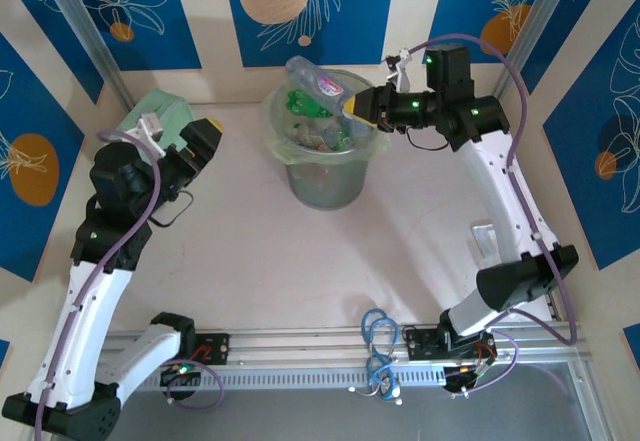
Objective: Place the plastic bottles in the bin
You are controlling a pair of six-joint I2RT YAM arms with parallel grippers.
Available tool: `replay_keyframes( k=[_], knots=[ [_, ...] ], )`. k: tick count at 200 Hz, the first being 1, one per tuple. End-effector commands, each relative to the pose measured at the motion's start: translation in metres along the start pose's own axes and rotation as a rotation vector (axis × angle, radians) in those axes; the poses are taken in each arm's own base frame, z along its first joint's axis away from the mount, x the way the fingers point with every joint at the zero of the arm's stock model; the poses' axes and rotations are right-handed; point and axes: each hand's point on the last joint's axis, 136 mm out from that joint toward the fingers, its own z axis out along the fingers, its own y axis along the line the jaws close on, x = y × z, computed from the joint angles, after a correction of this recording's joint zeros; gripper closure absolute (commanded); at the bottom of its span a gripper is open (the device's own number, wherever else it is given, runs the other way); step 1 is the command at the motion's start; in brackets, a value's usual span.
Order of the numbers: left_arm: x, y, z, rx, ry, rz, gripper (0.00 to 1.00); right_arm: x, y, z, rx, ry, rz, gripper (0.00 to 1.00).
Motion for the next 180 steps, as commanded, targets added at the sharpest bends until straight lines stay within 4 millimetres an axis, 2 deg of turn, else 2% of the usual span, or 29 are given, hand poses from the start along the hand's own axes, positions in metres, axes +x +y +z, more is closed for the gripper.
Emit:
replay_keyframes(
  k=[1,22,34,45,51,59,74,90,111,142,180],
  knots=[
    [0.012,0.02,-0.007,-0.076,0.04,0.065,0.0,0.015,-0.007,0.005,-0.038,0.105,-0.046,0.76],
    [0.014,0.023,-0.005,-0.083,0.047,0.068,0.0,0.019,-0.015,0.014,-0.037,0.136,-0.065,0.75],
    [0.016,0.025,0.0,-0.077,0.059,0.056,0.0,0.022,-0.02,0.018,-0.013,0.149,-0.073,0.7],
    [0.018,0.024,0.004,-0.063,0.071,0.043,0.0,0.02,-0.032,0.02,0.041,0.146,-0.067,0.59],
    [0.018,0.023,0.006,-0.055,0.076,0.038,0.0,0.019,-0.038,0.02,0.065,0.14,-0.059,0.46],
    [0.02,0.024,0.009,-0.053,0.084,0.031,0.0,0.015,-0.044,0.017,0.091,0.12,-0.048,0.35],
    [0.021,0.024,0.011,-0.05,0.09,0.026,0.0,0.006,-0.056,0.01,0.129,0.075,-0.028,0.26],
    [0.021,0.025,0.011,-0.051,0.093,0.03,0.0,-0.001,-0.059,0.003,0.146,0.044,-0.021,0.1],
    [0.021,0.025,0.01,-0.057,0.092,0.043,0.0,-0.008,-0.056,-0.008,0.17,-0.003,-0.032,0.09],
    [0.019,0.029,0.009,-0.086,0.085,0.073,0.0,-0.009,-0.036,-0.025,0.177,-0.07,-0.068,0.1],
    [0.017,0.037,0.007,-0.14,0.086,0.131,0.0,0.006,-0.02,-0.05,0.26,-0.157,-0.133,0.1]
  ],
)
